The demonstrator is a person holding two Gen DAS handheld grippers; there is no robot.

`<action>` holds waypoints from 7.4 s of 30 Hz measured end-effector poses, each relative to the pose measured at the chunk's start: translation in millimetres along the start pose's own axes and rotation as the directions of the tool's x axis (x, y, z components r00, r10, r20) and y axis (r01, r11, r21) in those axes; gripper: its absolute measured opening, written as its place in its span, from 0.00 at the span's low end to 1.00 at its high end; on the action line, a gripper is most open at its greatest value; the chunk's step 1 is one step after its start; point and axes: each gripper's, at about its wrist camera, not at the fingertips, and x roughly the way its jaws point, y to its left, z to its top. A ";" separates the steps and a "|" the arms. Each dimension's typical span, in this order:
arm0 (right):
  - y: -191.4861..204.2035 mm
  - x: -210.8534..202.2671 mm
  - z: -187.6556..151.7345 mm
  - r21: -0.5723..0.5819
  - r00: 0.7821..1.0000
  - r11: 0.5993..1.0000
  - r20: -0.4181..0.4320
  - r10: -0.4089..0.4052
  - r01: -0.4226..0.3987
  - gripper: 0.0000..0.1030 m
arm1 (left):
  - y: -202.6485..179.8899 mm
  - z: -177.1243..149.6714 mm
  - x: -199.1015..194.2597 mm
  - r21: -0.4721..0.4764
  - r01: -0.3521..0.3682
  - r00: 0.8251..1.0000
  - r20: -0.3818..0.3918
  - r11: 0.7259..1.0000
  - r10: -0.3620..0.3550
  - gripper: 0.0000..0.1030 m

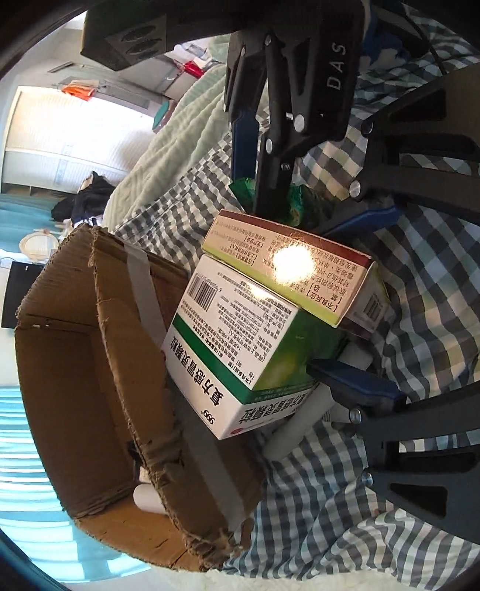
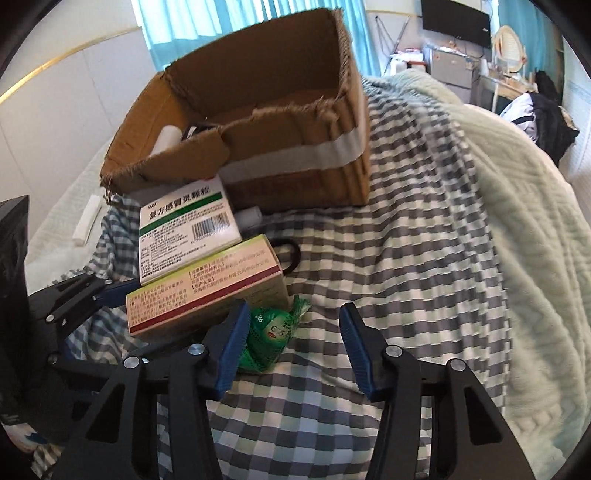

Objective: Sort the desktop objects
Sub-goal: 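Move both open tools back to the medicine boxes and green packet, then grasp the tan medicine box with the left tool while the right grasps the green packet, then carry the tan box and green packet over the box and release them inside, then withdraw both open tools from the box toward the green-white medicine box, then grasp the white comb with the left tool while the right grasps the green-white medicine box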

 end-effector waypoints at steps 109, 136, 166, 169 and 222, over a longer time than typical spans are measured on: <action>11.8 -5.2 161.5 -0.165 0.880 0.984 0.474 0.020 0.066 0.17 | 127.0 140.2 -30.6 -0.170 -0.226 0.874 0.399 0.959 0.277 0.32; 8.3 -76.2 142.9 -0.033 0.790 0.997 0.612 -0.040 0.075 1.00 | 104.8 131.0 -103.6 -0.266 -0.354 0.745 0.498 0.896 0.443 1.00; 25.2 -118.1 55.1 -0.119 0.778 0.993 0.625 0.064 0.014 1.00 | 92.7 58.1 -158.2 -0.469 -0.314 0.730 0.437 0.825 0.526 1.00; 27.1 -112.9 47.7 -0.132 0.799 0.991 0.598 0.060 0.025 1.00 | 86.4 48.7 -155.3 -0.440 -0.345 0.750 0.402 0.829 0.525 1.00; 35.2 -8.2 18.6 -0.342 0.989 0.939 0.119 0.089 -0.043 0.78 | 98.8 18.1 26.9 -0.336 -0.360 0.933 -0.113 0.870 0.342 0.93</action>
